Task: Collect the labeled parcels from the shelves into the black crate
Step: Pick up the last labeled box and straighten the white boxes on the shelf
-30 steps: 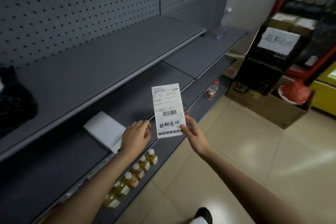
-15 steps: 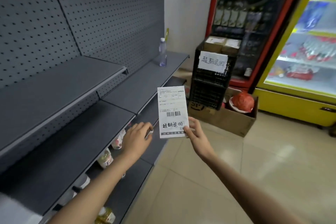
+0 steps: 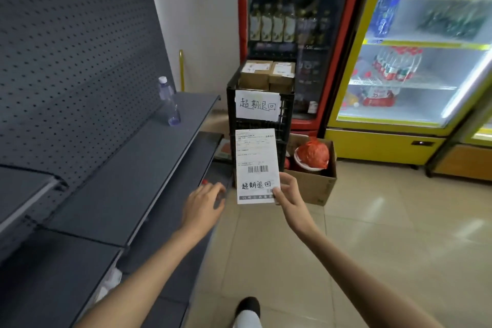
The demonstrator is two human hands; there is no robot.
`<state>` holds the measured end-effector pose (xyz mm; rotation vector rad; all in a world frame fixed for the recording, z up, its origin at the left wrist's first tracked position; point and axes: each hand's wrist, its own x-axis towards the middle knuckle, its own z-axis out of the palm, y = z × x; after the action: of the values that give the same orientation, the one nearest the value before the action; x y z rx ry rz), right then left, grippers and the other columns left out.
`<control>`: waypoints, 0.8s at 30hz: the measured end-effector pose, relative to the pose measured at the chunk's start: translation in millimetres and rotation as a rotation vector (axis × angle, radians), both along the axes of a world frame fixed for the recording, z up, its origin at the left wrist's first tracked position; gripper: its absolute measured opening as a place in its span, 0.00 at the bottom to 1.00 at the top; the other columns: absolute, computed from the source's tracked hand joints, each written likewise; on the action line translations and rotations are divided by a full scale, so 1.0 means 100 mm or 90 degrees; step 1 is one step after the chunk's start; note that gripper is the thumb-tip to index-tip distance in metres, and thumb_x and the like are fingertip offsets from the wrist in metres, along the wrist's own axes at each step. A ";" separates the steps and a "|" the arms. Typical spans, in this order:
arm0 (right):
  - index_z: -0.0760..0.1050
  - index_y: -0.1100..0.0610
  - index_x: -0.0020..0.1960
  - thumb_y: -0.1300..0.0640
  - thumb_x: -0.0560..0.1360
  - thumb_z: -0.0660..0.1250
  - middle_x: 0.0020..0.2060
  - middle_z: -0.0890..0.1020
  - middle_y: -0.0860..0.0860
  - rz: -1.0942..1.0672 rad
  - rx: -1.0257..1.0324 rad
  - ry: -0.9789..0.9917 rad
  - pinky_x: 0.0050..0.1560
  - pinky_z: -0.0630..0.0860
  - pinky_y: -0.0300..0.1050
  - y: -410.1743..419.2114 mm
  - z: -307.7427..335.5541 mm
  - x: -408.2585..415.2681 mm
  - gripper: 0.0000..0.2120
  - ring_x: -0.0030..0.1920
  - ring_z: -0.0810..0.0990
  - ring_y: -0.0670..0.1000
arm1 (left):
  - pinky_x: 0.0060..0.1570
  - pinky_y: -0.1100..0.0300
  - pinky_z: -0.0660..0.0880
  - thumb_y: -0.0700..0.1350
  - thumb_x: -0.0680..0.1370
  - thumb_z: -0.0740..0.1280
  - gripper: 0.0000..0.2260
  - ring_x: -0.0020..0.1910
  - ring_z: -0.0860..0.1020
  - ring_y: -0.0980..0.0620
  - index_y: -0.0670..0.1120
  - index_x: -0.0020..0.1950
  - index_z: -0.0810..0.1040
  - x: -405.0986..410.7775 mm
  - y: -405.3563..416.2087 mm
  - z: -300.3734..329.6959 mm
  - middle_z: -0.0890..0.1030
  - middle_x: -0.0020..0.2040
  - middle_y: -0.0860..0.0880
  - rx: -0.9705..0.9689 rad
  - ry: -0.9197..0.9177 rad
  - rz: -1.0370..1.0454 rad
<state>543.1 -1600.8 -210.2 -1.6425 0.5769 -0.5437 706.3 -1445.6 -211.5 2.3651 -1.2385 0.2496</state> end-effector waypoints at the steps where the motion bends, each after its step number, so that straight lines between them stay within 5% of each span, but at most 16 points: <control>1: 0.63 0.53 0.67 0.55 0.81 0.59 0.53 0.80 0.49 -0.012 -0.003 0.000 0.49 0.72 0.33 -0.14 0.02 0.12 0.16 0.49 0.79 0.38 | 0.35 0.59 0.64 0.43 0.69 0.71 0.07 0.40 0.76 0.47 0.49 0.44 0.76 0.16 -0.20 0.02 0.78 0.39 0.52 0.001 0.001 -0.009; 8: 0.63 0.40 0.61 0.50 0.79 0.60 0.54 0.81 0.47 -0.091 0.016 0.005 0.55 0.73 0.40 -1.12 0.13 0.97 0.13 0.53 0.80 0.42 | 0.38 0.59 0.67 0.45 0.72 0.68 0.06 0.42 0.74 0.52 0.51 0.48 0.75 1.17 -1.41 0.24 0.77 0.41 0.55 0.003 0.004 -0.093; 17: 0.63 0.50 0.66 0.55 0.80 0.60 0.52 0.80 0.51 -0.132 0.048 -0.009 0.49 0.75 0.35 -2.09 0.13 1.78 0.15 0.51 0.81 0.43 | 0.37 0.58 0.69 0.44 0.73 0.68 0.06 0.41 0.74 0.52 0.50 0.48 0.76 1.98 -2.40 0.15 0.77 0.40 0.54 0.025 0.022 -0.144; 24: 0.62 0.47 0.68 0.49 0.79 0.61 0.54 0.80 0.52 -0.111 0.022 0.023 0.59 0.75 0.57 -3.18 0.12 2.60 0.19 0.54 0.81 0.49 | 0.37 0.62 0.64 0.44 0.74 0.67 0.06 0.44 0.74 0.54 0.50 0.50 0.75 2.80 -3.41 0.22 0.77 0.43 0.56 0.016 0.025 -0.115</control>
<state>803.3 -1918.9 -198.0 -1.5810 0.7572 -0.6279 986.0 -1786.7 -189.4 2.2487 -1.4340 0.1303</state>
